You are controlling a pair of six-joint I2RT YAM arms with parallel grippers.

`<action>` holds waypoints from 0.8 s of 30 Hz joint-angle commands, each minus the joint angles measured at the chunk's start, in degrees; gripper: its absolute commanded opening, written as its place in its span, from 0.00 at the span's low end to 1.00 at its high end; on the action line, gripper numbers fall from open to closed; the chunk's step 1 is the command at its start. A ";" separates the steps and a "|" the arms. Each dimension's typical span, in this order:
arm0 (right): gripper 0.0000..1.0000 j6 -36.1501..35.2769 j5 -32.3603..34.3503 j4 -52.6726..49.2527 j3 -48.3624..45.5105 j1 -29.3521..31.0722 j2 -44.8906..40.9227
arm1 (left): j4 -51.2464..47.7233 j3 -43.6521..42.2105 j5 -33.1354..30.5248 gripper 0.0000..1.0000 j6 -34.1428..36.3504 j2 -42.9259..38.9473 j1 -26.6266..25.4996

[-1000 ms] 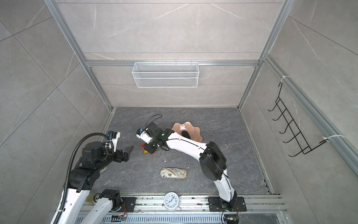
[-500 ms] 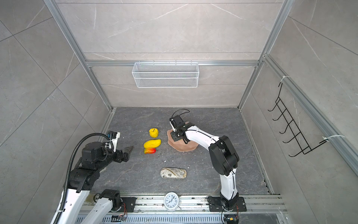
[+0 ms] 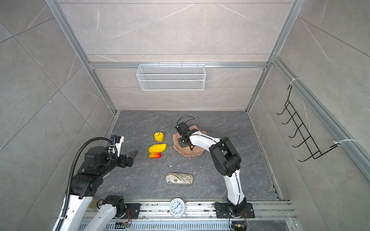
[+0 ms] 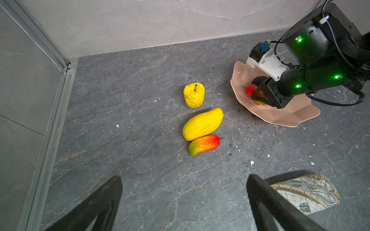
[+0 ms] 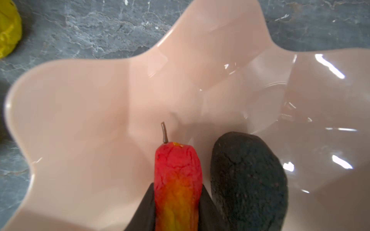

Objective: Place and organize the fake fruits in the fruit bowl
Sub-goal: 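Carry the red-yellow mango into the bowl beside the avocado, then release the mango and move the right gripper to the yellow mango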

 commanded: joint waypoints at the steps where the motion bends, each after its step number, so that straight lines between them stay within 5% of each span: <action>1: 0.32 0.59 1.23 0.28 0.58 -0.26 1.63 | 1.69 0.51 0.53 1.00 1.43 0.24 0.31; 6: 0.45 -0.06 0.64 -0.53 1.29 -0.18 0.42 | 1.67 0.59 0.57 1.00 1.39 0.44 0.31; 11: 0.80 -2.52 -0.07 -1.17 1.24 -0.22 -2.50 | 1.65 0.63 0.66 1.00 1.39 0.59 0.31; 24: 0.90 -12.41 -12.02 -1.41 1.16 3.16 -13.16 | 1.65 0.77 0.76 1.00 1.39 0.97 0.40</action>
